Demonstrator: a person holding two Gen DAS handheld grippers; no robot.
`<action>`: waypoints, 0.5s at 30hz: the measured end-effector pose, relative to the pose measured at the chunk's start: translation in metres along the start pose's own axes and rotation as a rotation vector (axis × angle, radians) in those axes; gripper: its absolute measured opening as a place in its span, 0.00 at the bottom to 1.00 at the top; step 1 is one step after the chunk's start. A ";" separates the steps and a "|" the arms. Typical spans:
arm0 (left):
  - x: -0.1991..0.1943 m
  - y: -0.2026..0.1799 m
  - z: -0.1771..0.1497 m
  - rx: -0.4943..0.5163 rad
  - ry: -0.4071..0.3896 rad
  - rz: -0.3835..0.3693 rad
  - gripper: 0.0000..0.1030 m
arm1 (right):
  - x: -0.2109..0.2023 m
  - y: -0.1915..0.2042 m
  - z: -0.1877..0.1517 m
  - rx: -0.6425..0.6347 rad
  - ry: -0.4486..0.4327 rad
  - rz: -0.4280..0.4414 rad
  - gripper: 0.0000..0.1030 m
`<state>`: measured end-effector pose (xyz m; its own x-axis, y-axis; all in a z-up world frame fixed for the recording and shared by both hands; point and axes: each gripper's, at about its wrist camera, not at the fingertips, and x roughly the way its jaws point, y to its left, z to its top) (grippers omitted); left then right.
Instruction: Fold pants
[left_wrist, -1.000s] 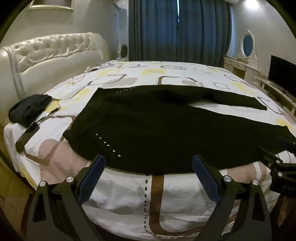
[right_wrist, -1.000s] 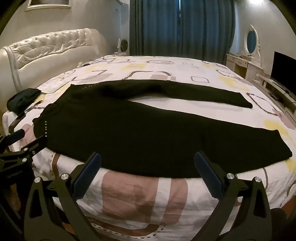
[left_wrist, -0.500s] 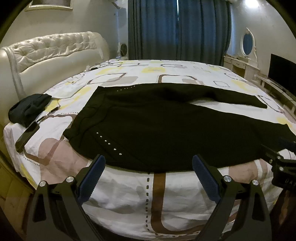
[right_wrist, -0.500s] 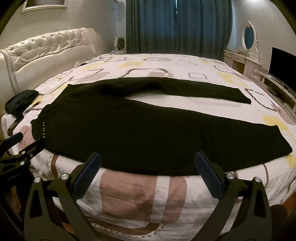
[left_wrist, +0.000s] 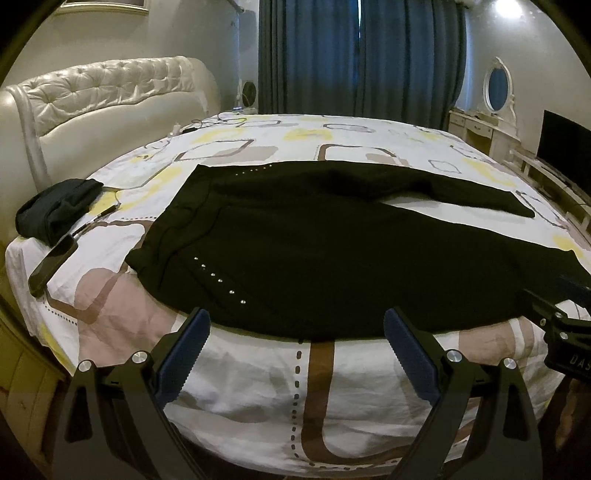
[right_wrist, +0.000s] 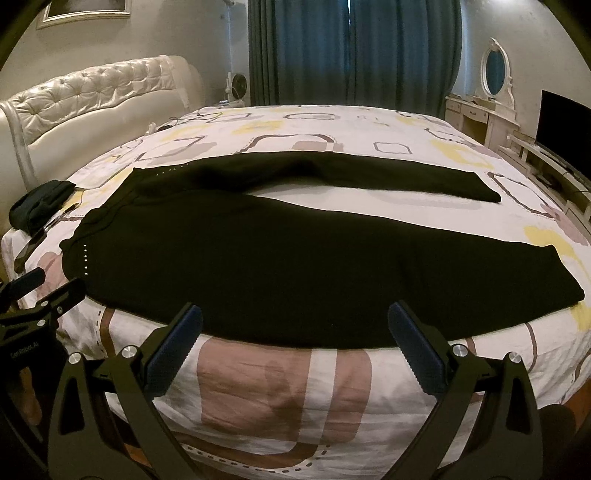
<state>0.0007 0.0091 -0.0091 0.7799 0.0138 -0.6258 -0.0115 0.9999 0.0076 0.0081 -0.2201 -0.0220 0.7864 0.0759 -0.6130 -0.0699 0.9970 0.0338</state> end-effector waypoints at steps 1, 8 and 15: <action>0.000 0.000 0.000 0.000 0.000 0.000 0.92 | 0.000 0.000 0.000 -0.001 0.001 0.001 0.98; 0.001 0.000 0.000 -0.001 0.010 0.001 0.92 | 0.000 -0.001 -0.001 0.001 0.000 0.002 0.98; 0.003 0.001 0.000 -0.003 0.019 -0.001 0.92 | 0.001 -0.004 -0.003 0.004 0.004 0.004 0.98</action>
<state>0.0033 0.0104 -0.0114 0.7682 0.0128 -0.6401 -0.0130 0.9999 0.0044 0.0074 -0.2244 -0.0257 0.7837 0.0795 -0.6161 -0.0700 0.9968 0.0396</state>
